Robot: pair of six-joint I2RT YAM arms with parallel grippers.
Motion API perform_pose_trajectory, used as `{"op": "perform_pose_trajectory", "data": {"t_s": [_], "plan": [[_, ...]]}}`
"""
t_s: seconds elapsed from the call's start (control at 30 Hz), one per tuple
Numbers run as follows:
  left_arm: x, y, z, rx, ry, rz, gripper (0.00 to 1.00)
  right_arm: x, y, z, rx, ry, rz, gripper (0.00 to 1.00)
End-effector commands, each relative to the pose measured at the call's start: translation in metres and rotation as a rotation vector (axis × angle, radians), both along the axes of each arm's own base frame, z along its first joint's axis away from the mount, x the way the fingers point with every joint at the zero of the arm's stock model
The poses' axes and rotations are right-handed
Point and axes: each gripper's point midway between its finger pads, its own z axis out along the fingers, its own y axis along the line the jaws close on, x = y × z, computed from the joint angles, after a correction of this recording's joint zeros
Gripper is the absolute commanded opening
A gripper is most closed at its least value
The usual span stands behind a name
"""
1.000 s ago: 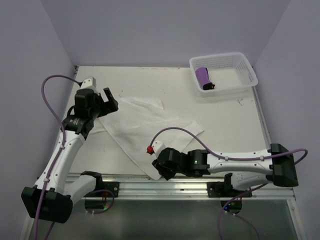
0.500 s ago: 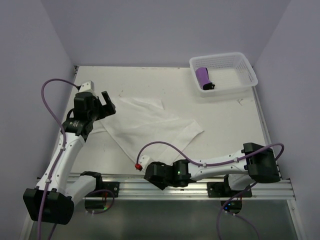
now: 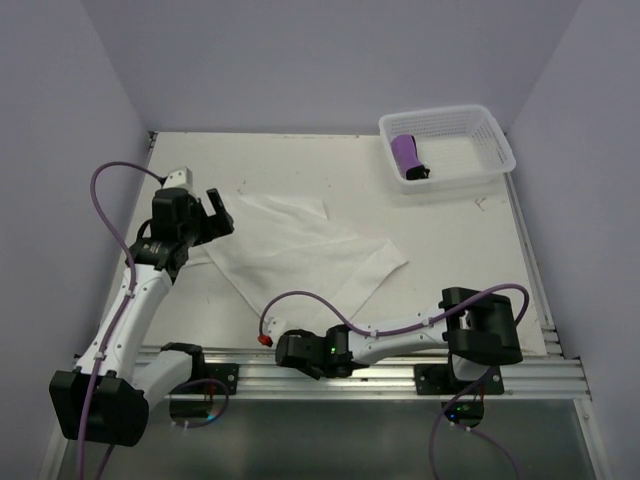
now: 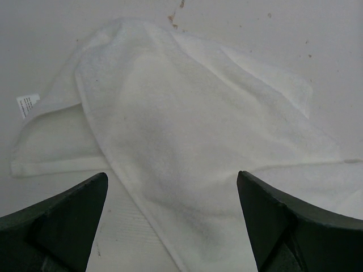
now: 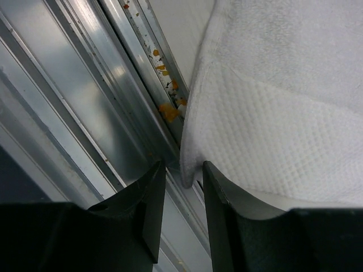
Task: Roll the towels
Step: Flatten the towel
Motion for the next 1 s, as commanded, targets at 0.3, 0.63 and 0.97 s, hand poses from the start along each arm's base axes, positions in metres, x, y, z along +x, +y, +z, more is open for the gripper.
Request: {"op": "perform_pose_trajectory", "data": {"t_s": [0.3,0.63,0.97], "plan": [[0.008,-0.001,0.004,0.002,-0.038,-0.031,1.00,0.023,0.005,0.010,0.009,-0.132,-0.049,0.04],[0.004,0.001,0.010,0.002,-0.049,-0.024,1.00,0.089,-0.046,0.066,0.062,-0.250,-0.330,0.00],[0.003,0.003,0.001,0.005,-0.023,-0.014,1.00,0.173,-0.190,0.170,0.253,-0.443,-1.009,0.00]]}}
